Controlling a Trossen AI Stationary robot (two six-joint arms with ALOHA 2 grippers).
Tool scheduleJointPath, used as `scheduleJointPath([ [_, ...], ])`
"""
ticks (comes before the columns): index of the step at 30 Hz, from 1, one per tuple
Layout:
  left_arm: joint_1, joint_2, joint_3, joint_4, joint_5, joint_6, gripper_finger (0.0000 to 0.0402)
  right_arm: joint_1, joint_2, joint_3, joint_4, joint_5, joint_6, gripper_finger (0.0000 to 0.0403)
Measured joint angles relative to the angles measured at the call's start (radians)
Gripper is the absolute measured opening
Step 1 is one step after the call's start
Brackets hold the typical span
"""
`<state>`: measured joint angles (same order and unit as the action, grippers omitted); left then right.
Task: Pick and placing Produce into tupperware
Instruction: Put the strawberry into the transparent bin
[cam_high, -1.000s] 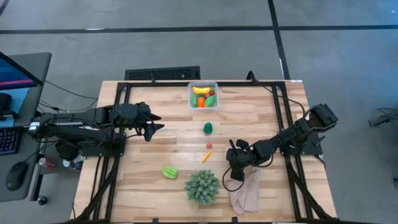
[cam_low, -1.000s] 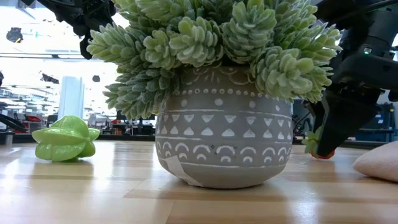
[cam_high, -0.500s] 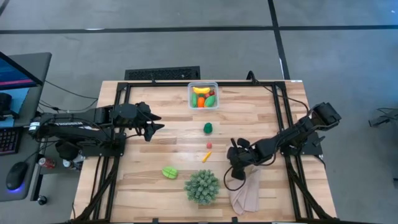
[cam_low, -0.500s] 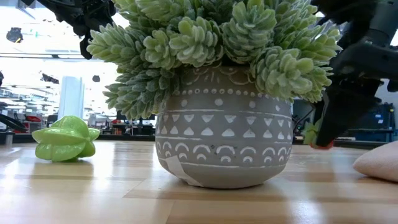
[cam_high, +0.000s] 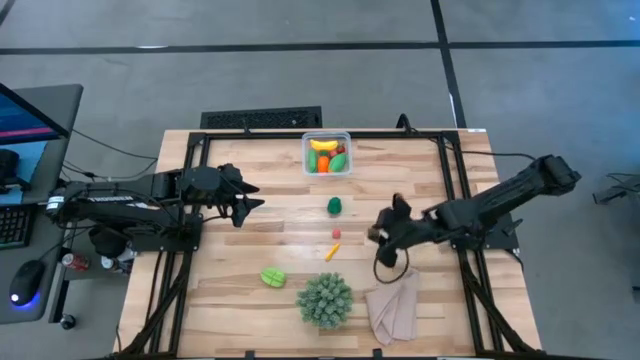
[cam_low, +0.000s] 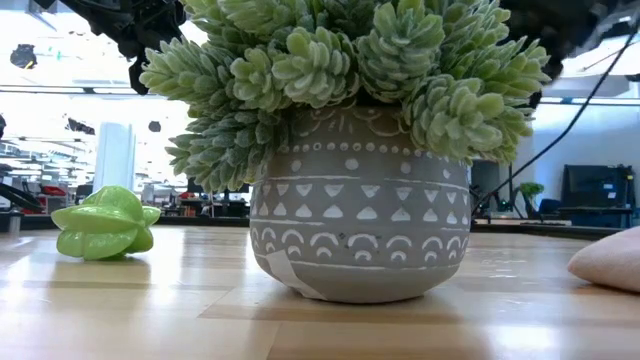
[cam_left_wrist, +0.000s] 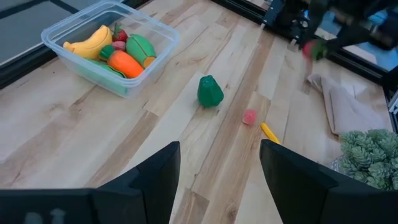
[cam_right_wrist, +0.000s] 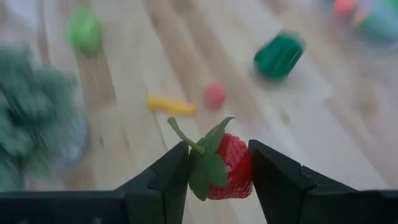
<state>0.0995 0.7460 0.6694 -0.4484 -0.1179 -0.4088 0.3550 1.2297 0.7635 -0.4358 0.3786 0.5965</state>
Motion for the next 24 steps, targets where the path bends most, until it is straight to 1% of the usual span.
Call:
scheduleJointPath([
  [4,0.0,0.0,0.0,0.001,-0.002,0.005,0.0213,-0.039,-0.117,0.0,0.023,0.041,-0.024,0.016],
  [8,0.0,0.0,0.0,0.002,-0.003,0.013,0.0213,-0.077,-0.22,0.0,0.075,0.069,-0.065,0.0152],
  [12,0.0,0.0,0.0,0.002,-0.003,0.013,0.0213,-0.116,-0.305,0.0,0.139,0.07,-0.113,0.0145],
  [19,0.0,0.0,0.0,0.002,-0.003,0.013,0.0213,-0.168,-0.397,0.0,0.236,0.069,-0.183,0.0161],
  [24,0.0,0.0,0.0,0.003,-0.003,0.013,0.0213,-0.193,-0.429,0.0,0.285,0.067,-0.228,0.0155],
])
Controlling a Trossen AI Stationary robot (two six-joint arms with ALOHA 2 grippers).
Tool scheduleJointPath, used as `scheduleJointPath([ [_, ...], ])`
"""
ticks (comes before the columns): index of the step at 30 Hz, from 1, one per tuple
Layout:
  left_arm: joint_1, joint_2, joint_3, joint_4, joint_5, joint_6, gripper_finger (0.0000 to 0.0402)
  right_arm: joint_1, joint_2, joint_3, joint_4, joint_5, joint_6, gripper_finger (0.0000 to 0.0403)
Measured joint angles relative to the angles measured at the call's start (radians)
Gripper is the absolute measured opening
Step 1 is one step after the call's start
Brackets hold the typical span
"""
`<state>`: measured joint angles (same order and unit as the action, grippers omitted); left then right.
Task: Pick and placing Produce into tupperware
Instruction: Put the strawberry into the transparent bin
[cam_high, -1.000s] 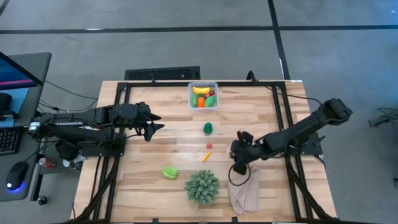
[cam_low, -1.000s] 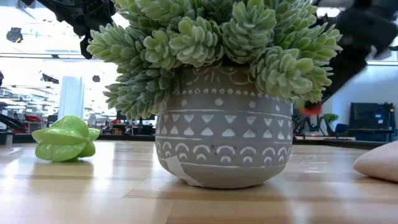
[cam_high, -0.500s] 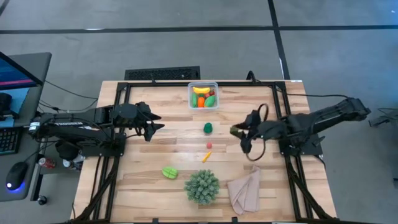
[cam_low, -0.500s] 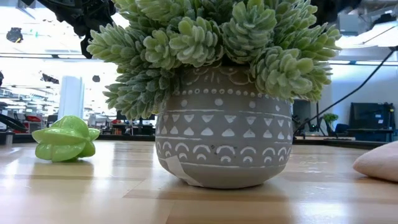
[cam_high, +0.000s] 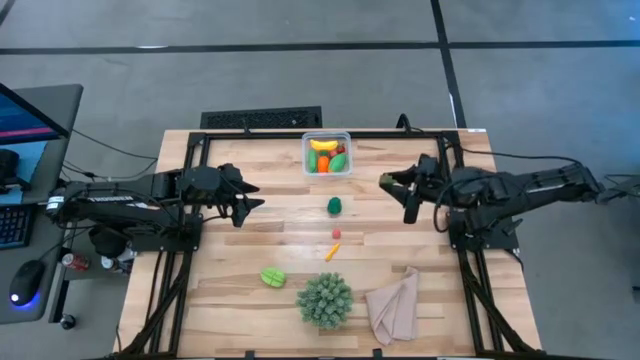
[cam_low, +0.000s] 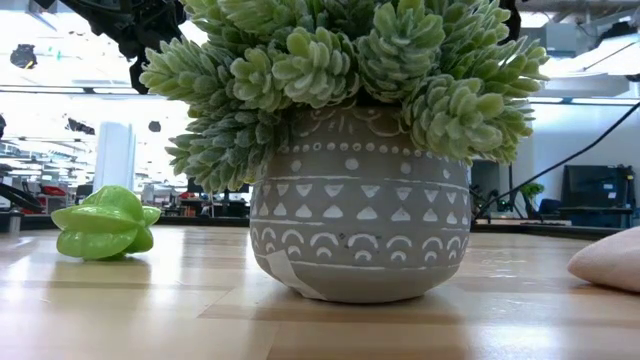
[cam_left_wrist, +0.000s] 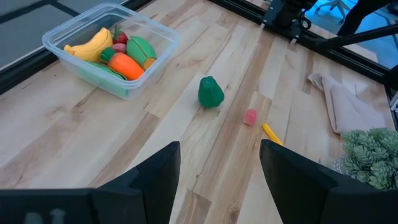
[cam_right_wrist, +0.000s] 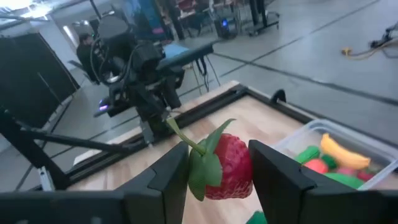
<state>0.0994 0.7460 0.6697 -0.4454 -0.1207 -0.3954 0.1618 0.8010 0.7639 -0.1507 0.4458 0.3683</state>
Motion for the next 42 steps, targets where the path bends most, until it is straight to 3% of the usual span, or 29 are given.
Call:
scheduleJointPath([
  [21,0.0,0.0,0.0,0.05,-0.026,0.007,0.0213,-0.23,0.03,0.0,0.089,-0.034,-0.167,0.0148],
  [32,0.0,0.0,0.0,0.049,-0.026,0.007,0.0213,-0.398,0.178,0.0,0.18,-0.209,-0.17,0.0163],
  [42,0.0,0.0,0.0,0.051,-0.027,0.007,0.0212,-0.537,0.387,0.0,0.379,-0.349,-0.17,0.0136],
])
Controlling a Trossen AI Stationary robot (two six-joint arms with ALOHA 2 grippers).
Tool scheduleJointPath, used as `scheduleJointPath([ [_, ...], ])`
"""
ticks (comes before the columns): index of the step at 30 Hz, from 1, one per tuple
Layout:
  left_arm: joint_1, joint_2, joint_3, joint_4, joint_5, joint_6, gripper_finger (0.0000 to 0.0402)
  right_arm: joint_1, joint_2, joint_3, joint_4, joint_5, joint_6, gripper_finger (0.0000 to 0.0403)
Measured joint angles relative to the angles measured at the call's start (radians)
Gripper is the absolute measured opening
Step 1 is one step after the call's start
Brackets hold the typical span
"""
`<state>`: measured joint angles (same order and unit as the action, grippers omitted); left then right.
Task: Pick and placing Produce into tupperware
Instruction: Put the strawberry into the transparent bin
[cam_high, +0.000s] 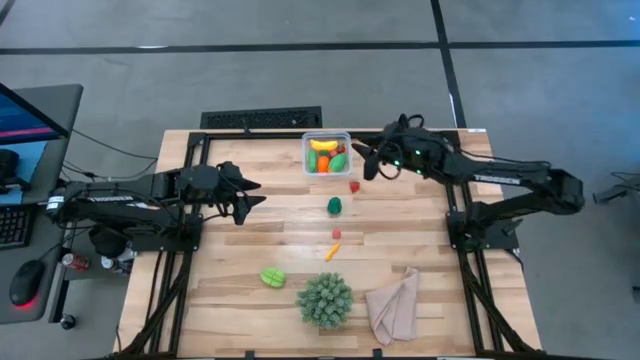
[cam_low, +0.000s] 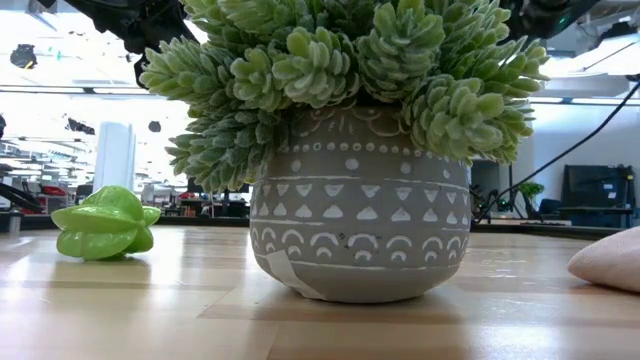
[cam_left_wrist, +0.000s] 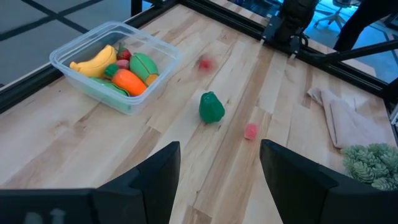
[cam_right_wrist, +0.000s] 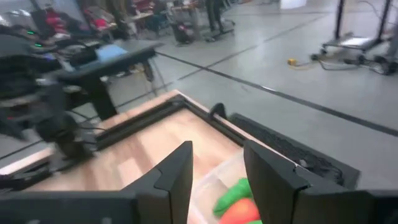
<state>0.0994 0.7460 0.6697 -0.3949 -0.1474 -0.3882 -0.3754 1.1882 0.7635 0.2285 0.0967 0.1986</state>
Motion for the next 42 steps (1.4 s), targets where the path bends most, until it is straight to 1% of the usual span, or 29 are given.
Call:
scheduleJointPath([
  [2,0.0,0.0,0.0,0.007,0.0,0.0,0.0213,-0.032,0.04,0.0,0.016,-0.005,0.001,0.0131],
  [5,0.0,0.0,0.0,0.011,0.0,-0.011,0.0213,-0.072,0.08,0.0,0.007,-0.05,0.006,0.0128],
  [7,0.0,0.0,0.0,0.011,0.004,-0.019,0.0213,-0.088,0.083,0.0,-0.005,-0.086,0.004,0.0128],
  [9,-0.001,0.0,0.0,0.011,0.006,-0.027,0.0213,-0.089,0.077,0.0,-0.027,-0.1,-0.017,0.0129],
  [12,-0.01,0.0,0.0,0.012,0.005,-0.032,0.0213,-0.086,0.029,0.0,-0.09,-0.102,-0.04,0.0131],
  [14,-0.016,0.0,0.0,0.012,0.003,-0.033,0.0213,-0.079,-0.02,0.0,-0.169,-0.105,-0.047,0.0132],
  [16,-0.022,0.0,0.0,0.012,0.002,-0.038,0.0213,-0.072,-0.082,0.0,-0.288,-0.132,-0.05,0.0132],
  [20,-0.029,0.0,0.0,0.012,-0.016,-0.039,0.0213,-0.045,-0.225,0.001,-0.541,-0.229,-0.04,0.0132],
  [22,-0.031,0.0,0.0,0.012,-0.03,-0.038,0.0213,-0.016,-0.301,0.001,-0.666,-0.254,-0.014,0.0132],
  [25,-0.031,0.0,0.0,0.012,-0.05,-0.035,0.0213,0.061,-0.399,0.0,-0.823,-0.257,0.05,0.0134],
  [28,-0.031,0.0,0.0,0.012,-0.06,-0.022,0.0213,0.163,-0.464,0.0,-0.895,-0.257,0.13,0.0134],
  [30,-0.031,0.0,0.0,0.012,-0.067,-0.018,0.0213,0.231,-0.483,0.0,-0.932,-0.247,0.169,0.0133],
  [33,-0.031,0.0,0.0,0.012,-0.073,-0.018,0.0213,0.322,-0.482,0.0,-0.993,-0.22,0.231,0.0132],
  [36,-0.031,0.0,0.0,0.012,-0.074,-0.018,0.0213,0.392,-0.458,0.0,-1.025,-0.217,0.276,0.0132],
  [40,-0.031,0.0,0.0,0.012,-0.074,-0.018,0.0213,0.47,-0.396,0.0,-1.042,-0.216,0.291,0.0132],
  [42,-0.031,0.0,0.0,0.012,-0.074,-0.018,0.0213,0.504,-0.354,0.0,-1.041,-0.216,0.263,0.0132],
])
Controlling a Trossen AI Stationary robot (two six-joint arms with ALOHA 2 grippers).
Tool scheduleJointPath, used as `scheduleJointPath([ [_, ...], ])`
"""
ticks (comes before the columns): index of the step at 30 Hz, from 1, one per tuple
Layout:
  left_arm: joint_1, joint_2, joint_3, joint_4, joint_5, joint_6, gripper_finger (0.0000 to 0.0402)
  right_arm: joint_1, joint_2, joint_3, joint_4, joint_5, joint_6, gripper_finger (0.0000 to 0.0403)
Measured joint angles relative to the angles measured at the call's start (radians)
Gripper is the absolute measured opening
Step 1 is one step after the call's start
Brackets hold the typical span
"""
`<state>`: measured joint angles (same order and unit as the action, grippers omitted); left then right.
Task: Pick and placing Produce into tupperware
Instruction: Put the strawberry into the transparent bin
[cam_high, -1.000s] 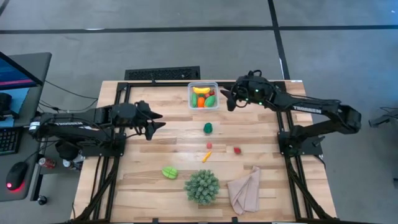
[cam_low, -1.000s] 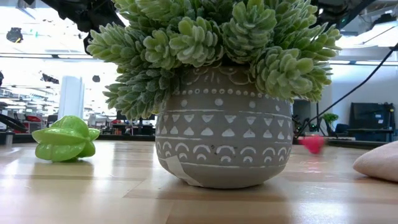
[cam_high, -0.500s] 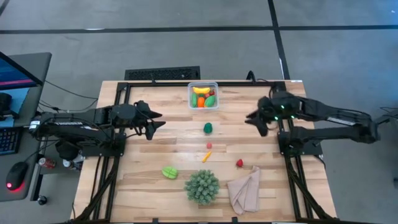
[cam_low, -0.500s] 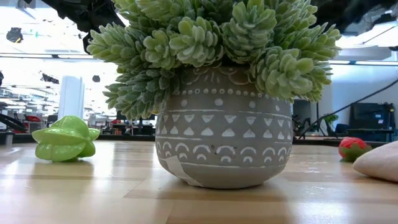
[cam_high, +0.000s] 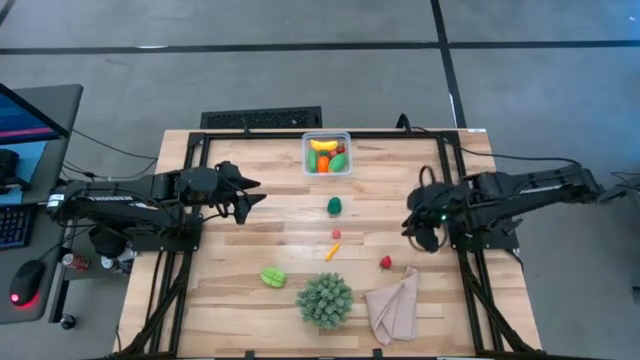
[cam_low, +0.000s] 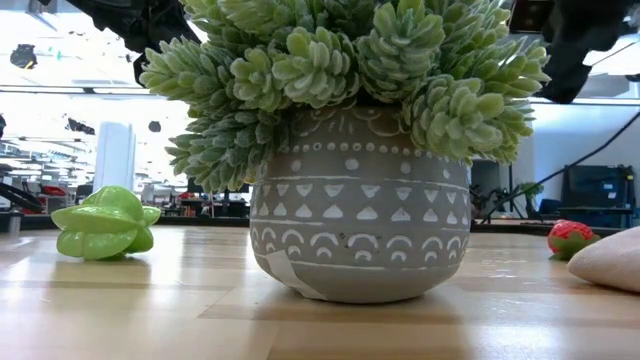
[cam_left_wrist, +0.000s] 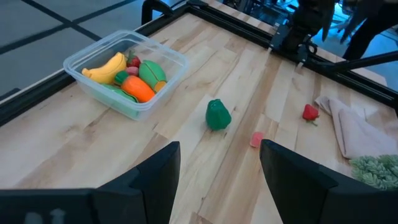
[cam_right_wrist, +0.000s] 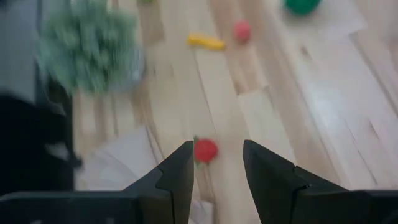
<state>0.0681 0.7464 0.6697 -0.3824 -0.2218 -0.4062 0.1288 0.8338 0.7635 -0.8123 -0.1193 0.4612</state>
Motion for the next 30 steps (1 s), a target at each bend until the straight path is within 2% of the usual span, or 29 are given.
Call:
scheduleJointPath([
  [3,0.0,0.0,0.0,0.0,0.0,-0.008,0.0213,0.048,0.078,0.0,0.001,-0.008,-0.121,0.0133],
  [6,0.0,0.0,0.0,0.0,0.0,-0.02,0.0212,0.085,0.166,0.0,0.016,-0.008,-0.17,0.0134],
  [16,0.0,0.0,0.0,0.0,0.007,-0.027,0.0213,0.123,0.434,0.0,0.065,-0.04,-0.15,0.0128],
  [21,0.0,0.0,0.0,-0.001,0.007,-0.028,0.0213,0.111,0.497,0.0,0.154,-0.131,-0.147,0.0127],
  [30,0.0,0.0,0.0,-0.002,0.006,-0.032,0.0213,0.111,0.528,0.0,0.189,-0.143,-0.204,0.0128],
])
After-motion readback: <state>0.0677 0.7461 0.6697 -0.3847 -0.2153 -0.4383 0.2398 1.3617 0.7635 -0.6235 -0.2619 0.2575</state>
